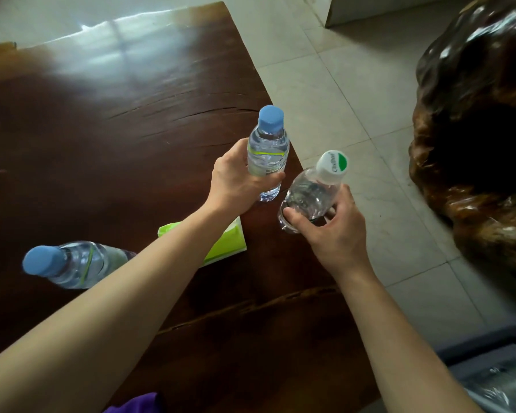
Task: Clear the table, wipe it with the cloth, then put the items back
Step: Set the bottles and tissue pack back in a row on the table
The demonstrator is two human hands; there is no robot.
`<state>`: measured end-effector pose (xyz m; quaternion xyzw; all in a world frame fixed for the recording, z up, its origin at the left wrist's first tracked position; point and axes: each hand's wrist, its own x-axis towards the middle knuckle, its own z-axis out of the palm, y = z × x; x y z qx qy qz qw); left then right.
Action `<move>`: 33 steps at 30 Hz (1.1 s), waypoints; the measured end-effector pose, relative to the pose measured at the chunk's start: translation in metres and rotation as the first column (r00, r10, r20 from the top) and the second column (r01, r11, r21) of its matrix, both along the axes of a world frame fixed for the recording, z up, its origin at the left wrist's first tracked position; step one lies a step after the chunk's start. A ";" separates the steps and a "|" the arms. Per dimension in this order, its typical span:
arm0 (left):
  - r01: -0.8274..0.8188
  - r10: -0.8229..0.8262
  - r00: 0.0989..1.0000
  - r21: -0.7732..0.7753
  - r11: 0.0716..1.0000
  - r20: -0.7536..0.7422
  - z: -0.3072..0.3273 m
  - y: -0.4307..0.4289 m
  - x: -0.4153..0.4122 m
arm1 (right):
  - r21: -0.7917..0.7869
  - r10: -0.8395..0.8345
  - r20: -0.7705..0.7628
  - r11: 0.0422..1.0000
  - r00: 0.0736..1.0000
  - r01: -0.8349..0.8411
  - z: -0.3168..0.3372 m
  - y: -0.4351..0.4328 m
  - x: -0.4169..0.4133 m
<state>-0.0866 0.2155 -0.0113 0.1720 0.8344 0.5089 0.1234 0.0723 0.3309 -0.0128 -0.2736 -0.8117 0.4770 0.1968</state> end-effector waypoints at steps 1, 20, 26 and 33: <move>0.002 -0.002 1.000 0.026 1.000 -0.005 0.008 -0.002 0.002 | 0.001 -0.007 -0.020 1.000 1.000 0.007 0.009 0.001 0.001; -0.129 0.178 0.976 0.322 0.938 -0.128 0.099 -0.178 0.143 | 0.056 0.156 -0.154 0.987 0.976 -0.149 0.104 -0.118 0.073; -0.203 0.238 0.963 0.246 0.948 -0.125 0.084 -0.274 0.176 | -0.034 0.259 -0.065 0.965 0.964 -0.261 0.083 -0.180 0.090; -0.442 0.450 0.893 0.142 0.886 -0.029 0.059 -0.376 0.192 | -0.070 0.388 -0.047 0.918 0.920 -0.391 0.068 -0.250 0.070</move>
